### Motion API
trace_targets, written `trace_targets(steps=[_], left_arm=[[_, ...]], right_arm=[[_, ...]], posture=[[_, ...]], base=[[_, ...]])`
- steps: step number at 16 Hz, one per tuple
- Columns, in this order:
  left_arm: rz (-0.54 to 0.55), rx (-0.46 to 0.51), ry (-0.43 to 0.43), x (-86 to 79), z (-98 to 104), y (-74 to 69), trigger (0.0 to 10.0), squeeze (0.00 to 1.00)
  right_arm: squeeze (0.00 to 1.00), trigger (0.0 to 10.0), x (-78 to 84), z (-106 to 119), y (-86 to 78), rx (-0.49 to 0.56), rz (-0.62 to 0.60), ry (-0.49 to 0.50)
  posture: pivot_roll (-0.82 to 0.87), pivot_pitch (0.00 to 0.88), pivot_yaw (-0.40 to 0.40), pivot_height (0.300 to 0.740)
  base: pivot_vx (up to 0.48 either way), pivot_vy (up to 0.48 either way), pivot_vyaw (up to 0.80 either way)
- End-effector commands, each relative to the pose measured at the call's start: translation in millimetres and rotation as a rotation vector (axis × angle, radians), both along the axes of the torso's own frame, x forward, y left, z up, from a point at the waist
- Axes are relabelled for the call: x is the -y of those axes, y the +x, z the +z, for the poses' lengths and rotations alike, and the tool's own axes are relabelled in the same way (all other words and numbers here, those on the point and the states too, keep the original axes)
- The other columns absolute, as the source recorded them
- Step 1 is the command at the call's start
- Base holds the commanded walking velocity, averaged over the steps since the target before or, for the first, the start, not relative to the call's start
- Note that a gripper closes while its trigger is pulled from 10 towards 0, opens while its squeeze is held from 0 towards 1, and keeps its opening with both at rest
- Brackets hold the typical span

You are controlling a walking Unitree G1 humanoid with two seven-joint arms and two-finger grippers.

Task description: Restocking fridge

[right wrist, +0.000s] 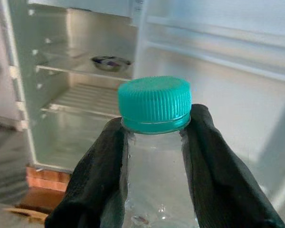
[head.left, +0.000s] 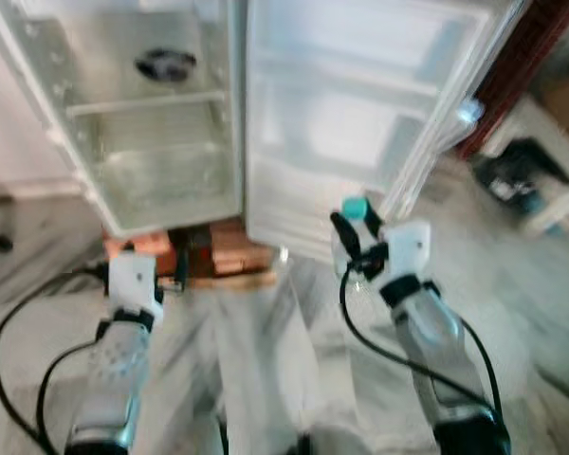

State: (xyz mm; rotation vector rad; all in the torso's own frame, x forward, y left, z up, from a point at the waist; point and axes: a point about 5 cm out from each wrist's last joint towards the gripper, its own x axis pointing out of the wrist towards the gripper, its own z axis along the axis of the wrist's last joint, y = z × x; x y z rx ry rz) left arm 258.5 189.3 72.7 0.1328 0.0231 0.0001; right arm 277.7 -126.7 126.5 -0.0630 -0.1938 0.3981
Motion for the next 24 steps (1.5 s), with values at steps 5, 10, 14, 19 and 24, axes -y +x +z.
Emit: trace_targets(steps=[5,10,14,19,24], left_arm=[[-0.016,-0.016,-0.005,6.2,-4.0,-0.9,10.0,0.00],[-0.013,-0.017,-0.003,4.3,-4.0,-2.1,10.0,0.00],[-0.011,-0.019,0.003,2.7,-4.4,-2.3,10.0,0.00],[-0.019,-0.015,0.002,5.3,-4.1,-0.2,10.0,0.00],[-0.022,-0.022,0.018,6.3,-5.2,-0.8,10.0,0.00]], right_arm=[[0.00,10.0,12.3,2.9,-0.2,0.009,-0.039,0.014],[0.00,10.0,12.4,2.5,0.0,0.007,-0.040,0.020],[0.00,10.0,11.5,-0.6,-1.9,-0.001,-0.044,0.022],[0.00,10.0,12.7,-0.5,-1.2,-0.001,-0.042,0.015],[0.00,10.0,13.9,-2.6,0.8,-0.013,-0.074,0.008]], posture=[[0.05,0.134,-0.080,0.740],[0.05,0.133,-0.079,0.740],[0.06,0.129,-0.080,0.740],[0.05,0.128,-0.080,0.740],[0.05,0.132,-0.081,0.740]], base=[[0.333,0.000,0.00],[0.359,0.110,0.00],[0.360,0.298,0.00],[0.356,0.295,0.00],[0.063,0.000,0.00]])
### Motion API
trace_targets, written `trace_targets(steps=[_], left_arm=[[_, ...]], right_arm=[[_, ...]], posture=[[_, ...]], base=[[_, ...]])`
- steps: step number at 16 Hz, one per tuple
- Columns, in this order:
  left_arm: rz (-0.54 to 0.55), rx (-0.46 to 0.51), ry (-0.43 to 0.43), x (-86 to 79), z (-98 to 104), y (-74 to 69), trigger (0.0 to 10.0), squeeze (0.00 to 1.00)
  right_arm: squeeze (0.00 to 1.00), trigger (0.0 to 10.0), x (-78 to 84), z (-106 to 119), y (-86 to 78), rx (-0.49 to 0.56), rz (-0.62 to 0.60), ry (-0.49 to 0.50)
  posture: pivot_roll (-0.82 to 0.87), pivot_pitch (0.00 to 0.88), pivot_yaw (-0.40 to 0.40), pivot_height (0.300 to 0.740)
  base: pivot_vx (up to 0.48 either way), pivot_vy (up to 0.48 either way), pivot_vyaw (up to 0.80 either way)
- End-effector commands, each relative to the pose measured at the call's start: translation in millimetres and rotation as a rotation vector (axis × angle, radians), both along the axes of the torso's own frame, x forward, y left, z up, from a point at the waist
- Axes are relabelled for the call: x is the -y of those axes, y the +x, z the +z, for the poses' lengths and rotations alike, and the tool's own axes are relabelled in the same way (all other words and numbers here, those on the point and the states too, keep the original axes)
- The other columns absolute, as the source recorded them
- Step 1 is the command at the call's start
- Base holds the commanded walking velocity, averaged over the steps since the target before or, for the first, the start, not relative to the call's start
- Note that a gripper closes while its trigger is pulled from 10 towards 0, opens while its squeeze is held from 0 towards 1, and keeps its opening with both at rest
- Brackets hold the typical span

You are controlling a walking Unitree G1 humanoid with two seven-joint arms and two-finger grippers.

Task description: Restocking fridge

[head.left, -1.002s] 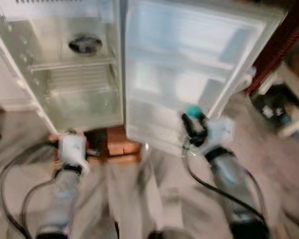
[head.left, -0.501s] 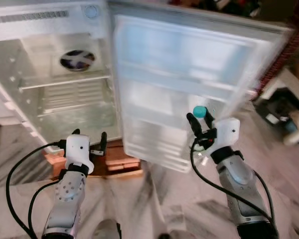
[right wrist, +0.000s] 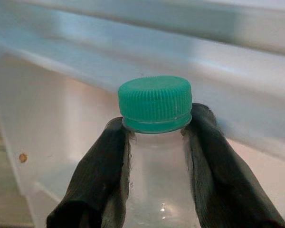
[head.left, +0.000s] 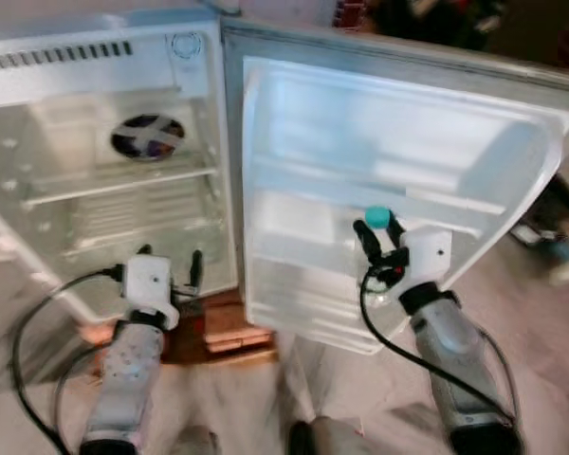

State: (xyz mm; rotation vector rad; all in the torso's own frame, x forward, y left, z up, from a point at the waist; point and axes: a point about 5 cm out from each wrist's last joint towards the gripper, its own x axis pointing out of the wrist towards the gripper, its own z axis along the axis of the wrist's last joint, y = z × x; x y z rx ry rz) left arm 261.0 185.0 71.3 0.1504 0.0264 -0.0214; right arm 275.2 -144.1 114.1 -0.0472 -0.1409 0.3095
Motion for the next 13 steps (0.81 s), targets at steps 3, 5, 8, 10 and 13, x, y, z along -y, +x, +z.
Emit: trace_targets(steps=[3,5,8,10,13], left_arm=[[-0.011,-0.019,0.001,3.0,-4.1,-3.4,10.0,0.00],[-0.014,-0.018,0.001,3.6,-4.0,-3.2,10.0,0.00],[-0.010,-0.017,-0.004,3.4,-4.1,-3.4,10.0,0.00],[-0.003,-0.015,-0.012,3.0,-4.3,-3.7,10.0,0.00],[0.006,-0.056,-0.015,-3.1,-11.3,-11.5,10.0,0.00]], right_arm=[[0.00,10.0,-2.9,9.1,3.3,0.036,0.014,-0.006],[0.00,10.0,-1.8,8.8,3.5,0.032,0.013,-0.004],[0.00,10.0,-2.7,7.6,2.6,0.027,0.016,-0.004],[0.00,10.0,-4.4,6.2,1.8,0.017,0.028,-0.002],[0.00,10.0,-8.6,-1.6,-2.7,-0.039,0.077,0.011]], posture=[[0.05,0.136,-0.081,0.740],[0.05,0.136,-0.082,0.740],[0.05,0.136,-0.082,0.740],[0.05,0.138,-0.082,0.740],[0.05,0.144,-0.085,0.740]], base=[[0.000,-0.187,0.00],[0.000,-0.409,0.00],[0.000,-0.227,0.00],[0.000,0.000,0.00],[0.000,0.000,0.00]])
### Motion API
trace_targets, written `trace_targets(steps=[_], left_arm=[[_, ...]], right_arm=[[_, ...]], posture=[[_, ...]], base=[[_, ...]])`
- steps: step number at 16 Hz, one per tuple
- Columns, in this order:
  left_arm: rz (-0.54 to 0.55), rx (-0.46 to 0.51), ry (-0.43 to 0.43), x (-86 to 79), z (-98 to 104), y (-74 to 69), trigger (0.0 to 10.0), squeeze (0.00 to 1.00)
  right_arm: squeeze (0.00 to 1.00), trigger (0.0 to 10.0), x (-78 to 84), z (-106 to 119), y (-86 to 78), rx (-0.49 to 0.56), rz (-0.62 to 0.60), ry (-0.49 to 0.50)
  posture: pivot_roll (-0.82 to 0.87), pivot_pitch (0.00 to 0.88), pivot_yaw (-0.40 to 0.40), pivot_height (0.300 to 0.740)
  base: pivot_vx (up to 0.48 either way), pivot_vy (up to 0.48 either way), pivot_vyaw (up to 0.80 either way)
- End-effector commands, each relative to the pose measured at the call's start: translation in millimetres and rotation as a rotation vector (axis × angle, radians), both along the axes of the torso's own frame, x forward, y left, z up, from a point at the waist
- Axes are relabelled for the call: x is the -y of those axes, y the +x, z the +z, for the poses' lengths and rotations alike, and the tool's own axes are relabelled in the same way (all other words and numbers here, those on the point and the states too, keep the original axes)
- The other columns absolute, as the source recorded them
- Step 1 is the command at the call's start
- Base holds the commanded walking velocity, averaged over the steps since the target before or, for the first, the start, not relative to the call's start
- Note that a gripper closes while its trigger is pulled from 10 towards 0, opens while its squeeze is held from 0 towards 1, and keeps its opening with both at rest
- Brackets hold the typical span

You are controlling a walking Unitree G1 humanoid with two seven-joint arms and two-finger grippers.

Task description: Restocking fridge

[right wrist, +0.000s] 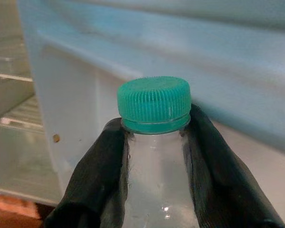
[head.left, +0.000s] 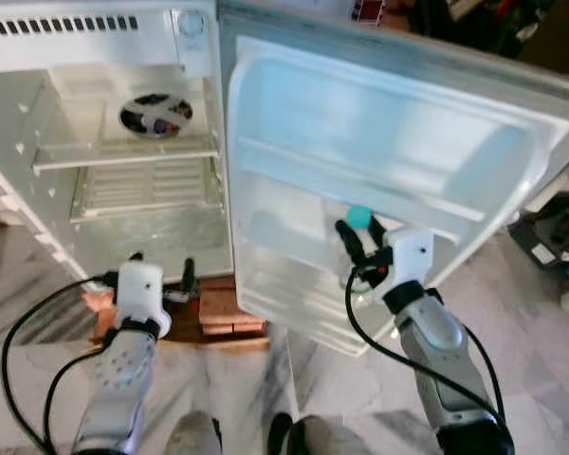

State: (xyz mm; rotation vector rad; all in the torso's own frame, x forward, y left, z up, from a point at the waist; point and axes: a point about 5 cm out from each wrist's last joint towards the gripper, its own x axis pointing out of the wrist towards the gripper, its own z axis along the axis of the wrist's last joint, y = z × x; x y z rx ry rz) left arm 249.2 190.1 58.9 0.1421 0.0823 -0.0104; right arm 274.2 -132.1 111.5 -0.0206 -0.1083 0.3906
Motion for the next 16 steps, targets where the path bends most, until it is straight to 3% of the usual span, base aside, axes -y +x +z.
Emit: trace_targets(steps=[1,5,10,16], left_arm=[[-0.007,-0.003,-0.006,-0.4,0.3,-2.4,10.0,0.00],[-0.020,-0.025,0.016,-4.4,-1.7,-7.7,10.0,0.00],[0.038,-0.083,0.012,-26.9,-6.4,-10.7,10.0,0.00],[0.033,-0.064,0.018,-22.6,1.4,-8.2,10.0,0.00]], right_arm=[[0.00,10.0,2.3,-0.9,-3.4,-0.013,0.006,0.001],[0.00,10.0,-10.8,-12.1,-12.0,-0.072,0.111,-0.011],[0.00,10.0,-10.8,-12.7,-8.0,-0.069,0.107,-0.004],[0.00,10.0,-8.9,-10.8,-7.0,-0.050,0.095,-0.005]], posture=[[0.05,0.147,-0.086,0.740],[0.08,0.162,-0.094,0.740],[0.09,0.176,-0.082,0.680],[0.09,0.179,-0.080,0.612]], base=[[0.000,0.000,0.00],[0.000,0.000,0.00],[0.000,0.000,0.00],[0.000,0.000,0.00]])
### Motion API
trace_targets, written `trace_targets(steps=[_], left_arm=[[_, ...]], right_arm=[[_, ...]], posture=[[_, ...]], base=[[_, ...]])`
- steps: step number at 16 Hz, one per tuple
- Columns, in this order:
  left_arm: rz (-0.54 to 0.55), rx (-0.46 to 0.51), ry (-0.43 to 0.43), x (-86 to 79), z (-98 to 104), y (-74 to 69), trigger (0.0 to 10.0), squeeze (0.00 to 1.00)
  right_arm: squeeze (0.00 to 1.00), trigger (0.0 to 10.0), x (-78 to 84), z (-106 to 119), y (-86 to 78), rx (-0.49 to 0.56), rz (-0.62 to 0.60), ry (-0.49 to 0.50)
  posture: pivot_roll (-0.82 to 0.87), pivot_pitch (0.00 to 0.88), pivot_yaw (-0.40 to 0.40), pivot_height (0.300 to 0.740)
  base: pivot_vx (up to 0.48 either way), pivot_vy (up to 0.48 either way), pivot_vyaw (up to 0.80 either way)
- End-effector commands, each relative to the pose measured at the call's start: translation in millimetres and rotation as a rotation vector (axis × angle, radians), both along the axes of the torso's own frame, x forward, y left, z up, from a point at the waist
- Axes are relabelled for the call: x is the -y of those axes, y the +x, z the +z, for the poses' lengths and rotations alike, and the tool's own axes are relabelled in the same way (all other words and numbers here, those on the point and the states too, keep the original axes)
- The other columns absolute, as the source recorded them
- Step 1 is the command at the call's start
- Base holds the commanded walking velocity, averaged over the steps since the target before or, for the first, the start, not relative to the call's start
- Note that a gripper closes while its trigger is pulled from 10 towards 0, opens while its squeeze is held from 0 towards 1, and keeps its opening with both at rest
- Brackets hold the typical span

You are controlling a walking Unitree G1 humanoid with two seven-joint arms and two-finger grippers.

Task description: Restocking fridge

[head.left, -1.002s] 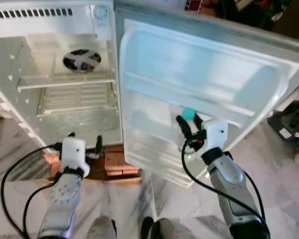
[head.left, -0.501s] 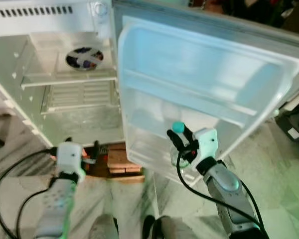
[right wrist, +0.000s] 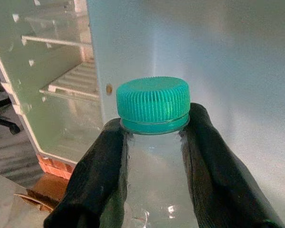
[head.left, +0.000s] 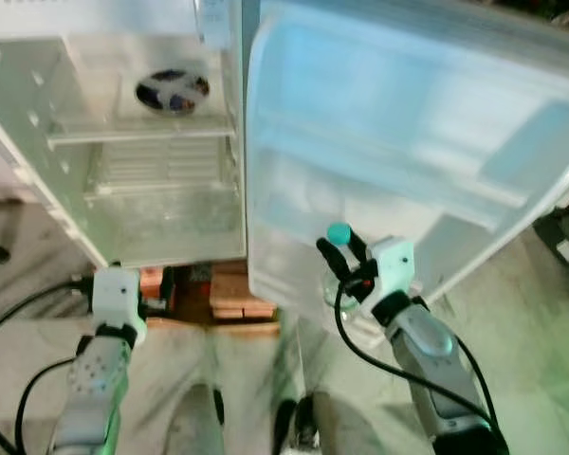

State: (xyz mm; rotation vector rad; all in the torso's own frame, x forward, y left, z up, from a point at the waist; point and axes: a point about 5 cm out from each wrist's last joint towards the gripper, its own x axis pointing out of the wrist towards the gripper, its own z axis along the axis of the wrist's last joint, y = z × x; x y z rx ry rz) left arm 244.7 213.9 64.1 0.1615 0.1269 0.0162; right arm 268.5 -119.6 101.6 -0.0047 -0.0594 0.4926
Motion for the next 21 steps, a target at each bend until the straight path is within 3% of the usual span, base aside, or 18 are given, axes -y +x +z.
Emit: trace_targets(steps=[1,4,11,16,21], left_arm=[[0.006,-0.018,-0.003,3.0,-3.5,-4.2,10.0,0.00],[0.005,-0.013,0.001,8.0,-2.7,-6.2,10.0,0.00],[0.005,0.015,-0.016,9.5,3.6,-0.7,10.0,0.00],[-0.015,0.024,-0.025,12.8,4.5,-1.1,10.0,0.00],[-0.036,0.026,-0.028,16.9,4.4,1.4,10.0,0.00]], right_arm=[[0.00,10.0,3.4,-1.6,-1.8,0.000,-0.005,-0.005],[0.00,10.0,1.8,-1.2,-3.7,0.017,-0.001,-0.005],[0.00,10.0,1.8,8.2,7.0,0.077,-0.047,-0.022],[0.00,10.0,5.3,24.2,12.5,0.191,-0.120,-0.029],[0.00,10.0,8.8,27.9,15.7,0.217,-0.153,-0.035]], posture=[[0.09,0.179,-0.080,0.603],[0.09,0.194,-0.080,0.578],[0.09,0.199,-0.084,0.578],[0.09,0.196,-0.081,0.578],[0.08,0.195,-0.073,0.578]], base=[[0.000,0.000,0.00],[0.000,0.000,0.00],[0.000,0.000,0.00],[0.000,0.000,0.00],[0.099,0.000,0.00]])
